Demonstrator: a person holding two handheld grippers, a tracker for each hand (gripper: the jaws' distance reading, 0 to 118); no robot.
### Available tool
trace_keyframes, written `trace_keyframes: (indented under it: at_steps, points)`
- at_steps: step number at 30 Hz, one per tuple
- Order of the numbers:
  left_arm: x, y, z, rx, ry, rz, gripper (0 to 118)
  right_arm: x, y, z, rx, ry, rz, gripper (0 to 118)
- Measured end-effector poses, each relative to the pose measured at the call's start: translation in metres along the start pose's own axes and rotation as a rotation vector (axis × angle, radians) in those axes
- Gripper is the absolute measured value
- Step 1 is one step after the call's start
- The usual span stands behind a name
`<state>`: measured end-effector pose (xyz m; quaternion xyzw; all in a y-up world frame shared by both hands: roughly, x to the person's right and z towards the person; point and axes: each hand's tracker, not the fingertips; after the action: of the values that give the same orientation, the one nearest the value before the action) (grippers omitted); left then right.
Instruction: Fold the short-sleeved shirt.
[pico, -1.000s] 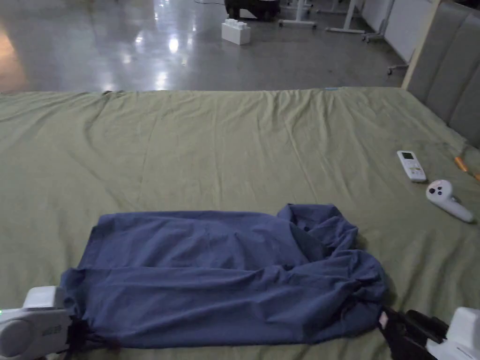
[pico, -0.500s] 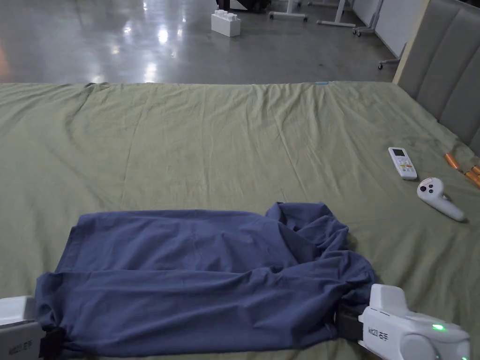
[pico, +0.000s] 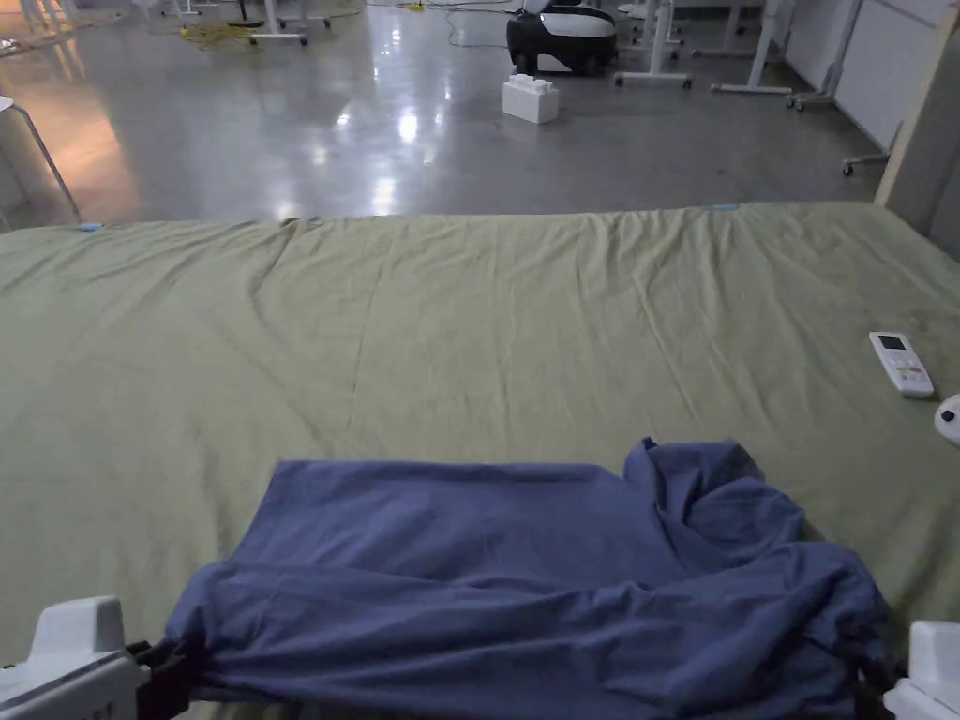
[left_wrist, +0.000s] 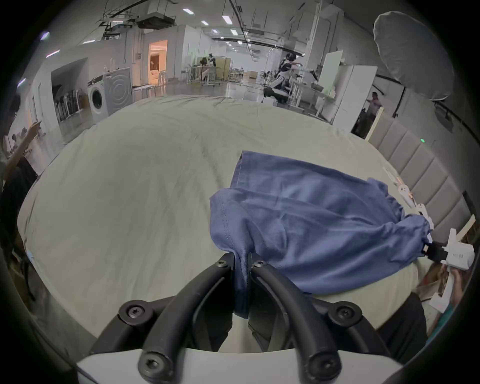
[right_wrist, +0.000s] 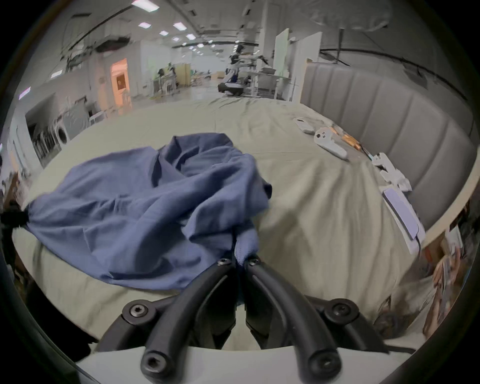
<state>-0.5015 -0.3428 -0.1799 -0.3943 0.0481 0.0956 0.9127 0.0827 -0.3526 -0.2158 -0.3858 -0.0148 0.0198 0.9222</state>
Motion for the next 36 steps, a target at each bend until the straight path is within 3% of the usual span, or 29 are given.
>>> trace_keyframes:
  at_steps: [3, 7, 11, 12, 14, 16, 17, 18, 19, 20, 22, 25, 28, 31, 35, 36]
  points:
    - [0.000, -0.021, 0.024, 0.000, -0.012, -0.026, 9, 0.004, -0.016, 0.024, 0.018, -0.055, 0.068, 4]
    - [0.002, -0.059, 0.050, -0.048, -0.032, 0.009, 9, 0.017, -0.039, 0.046, -0.018, -0.016, -0.016, 4]
    - [-0.002, -0.086, 0.042, -0.049, -0.056, 0.026, 10, 0.023, -0.051, 0.033, -0.046, -0.015, -0.018, 4]
    - [-0.003, -0.089, 0.037, -0.045, -0.053, 0.038, 17, 0.023, -0.053, 0.029, -0.049, 0.001, -0.029, 4]
    - [-0.006, -0.096, 0.029, -0.051, -0.030, 0.069, 50, 0.023, -0.055, 0.023, -0.050, 0.002, -0.044, 5]
    - [-0.010, -0.100, 0.024, -0.047, -0.001, 0.077, 57, 0.026, -0.057, 0.020, -0.034, 0.006, -0.054, 6]
    - [-0.011, -0.101, 0.024, -0.046, 0.008, 0.084, 77, 0.029, -0.057, 0.018, -0.034, -0.005, -0.059, 15]
    - [-0.015, -0.101, 0.030, -0.035, 0.004, 0.101, 87, 0.032, -0.057, 0.019, -0.033, -0.013, -0.064, 36]
    - [-0.017, -0.101, 0.034, 0.012, -0.021, 0.146, 88, 0.036, -0.057, 0.021, -0.033, -0.013, -0.072, 65]
    - [-0.019, -0.099, 0.045, 0.040, -0.030, 0.171, 88, 0.041, -0.056, 0.026, -0.021, -0.022, -0.090, 75]
    - [-0.020, -0.091, 0.068, 0.114, -0.016, 0.168, 89, 0.050, -0.053, 0.045, 0.047, -0.028, -0.141, 74]
    - [-0.007, -0.074, 0.108, 0.248, 0.005, 0.080, 89, 0.051, -0.041, 0.085, 0.181, -0.011, -0.150, 74]
    - [0.019, -0.051, 0.153, 0.422, 0.004, -0.022, 88, 0.034, -0.022, 0.131, 0.349, 0.052, -0.104, 76]
    - [0.059, -0.033, 0.200, 0.623, 0.012, -0.141, 88, 0.006, -0.007, 0.175, 0.530, 0.081, -0.020, 89]
    - [0.101, -0.026, 0.232, 0.772, 0.031, -0.241, 86, -0.022, 0.002, 0.210, 0.698, 0.128, 0.058, 90]
    - [0.109, -0.027, 0.236, 0.755, 0.016, -0.241, 83, -0.028, 0.003, 0.216, 0.696, 0.149, 0.045, 89]
